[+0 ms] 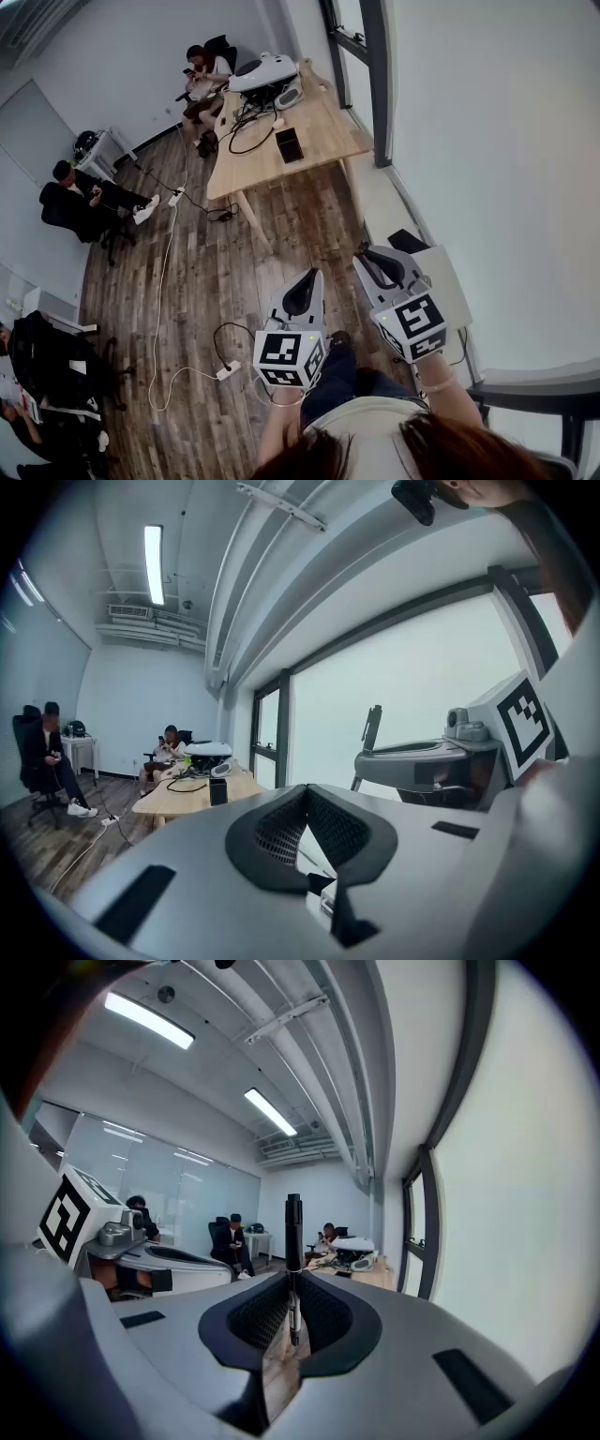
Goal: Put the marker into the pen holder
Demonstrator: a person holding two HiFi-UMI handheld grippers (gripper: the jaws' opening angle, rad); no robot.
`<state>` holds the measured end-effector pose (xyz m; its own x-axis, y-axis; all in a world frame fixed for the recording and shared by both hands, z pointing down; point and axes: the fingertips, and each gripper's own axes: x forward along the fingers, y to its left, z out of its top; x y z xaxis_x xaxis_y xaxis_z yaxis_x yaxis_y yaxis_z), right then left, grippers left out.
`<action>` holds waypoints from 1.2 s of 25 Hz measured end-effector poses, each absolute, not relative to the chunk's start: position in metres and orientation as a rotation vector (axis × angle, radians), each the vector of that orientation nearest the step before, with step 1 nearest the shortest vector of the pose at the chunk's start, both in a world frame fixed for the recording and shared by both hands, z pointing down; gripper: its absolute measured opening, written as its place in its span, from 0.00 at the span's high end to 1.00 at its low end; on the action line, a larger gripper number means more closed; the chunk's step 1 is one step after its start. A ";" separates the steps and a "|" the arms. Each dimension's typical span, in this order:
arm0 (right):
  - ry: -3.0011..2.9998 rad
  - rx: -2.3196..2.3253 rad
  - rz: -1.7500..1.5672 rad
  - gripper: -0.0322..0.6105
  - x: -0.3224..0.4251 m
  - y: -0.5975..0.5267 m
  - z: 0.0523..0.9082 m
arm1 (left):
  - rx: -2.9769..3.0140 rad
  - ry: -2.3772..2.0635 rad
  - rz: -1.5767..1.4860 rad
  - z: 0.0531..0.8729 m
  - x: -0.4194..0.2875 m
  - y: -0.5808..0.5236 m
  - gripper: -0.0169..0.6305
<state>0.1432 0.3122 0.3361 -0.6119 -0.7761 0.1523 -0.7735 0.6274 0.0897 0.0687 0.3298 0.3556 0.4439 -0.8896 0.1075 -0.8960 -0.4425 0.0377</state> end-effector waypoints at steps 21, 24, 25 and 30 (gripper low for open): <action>-2.644 1.277 -0.070 0.85 0.124 0.255 0.342 | 2.600 -1.593 0.112 0.360 0.052 0.267 0.95; -2.665 1.257 -0.072 0.85 0.114 0.240 0.341 | 2.598 -1.593 0.113 0.360 0.044 0.250 0.95; -2.671 1.249 -0.071 0.85 0.110 0.234 0.340 | 2.598 -1.593 0.114 0.360 0.041 0.244 0.95; -2.670 1.226 -0.067 0.85 0.096 0.204 0.346 | 2.598 -1.582 0.125 0.364 0.033 0.214 0.95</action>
<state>0.0962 0.2038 0.3462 -0.6349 -0.7550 0.1643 -0.7458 0.6543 0.1248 0.0326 0.2139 0.3641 0.4576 -0.8810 0.1202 -0.8889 -0.4563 0.0400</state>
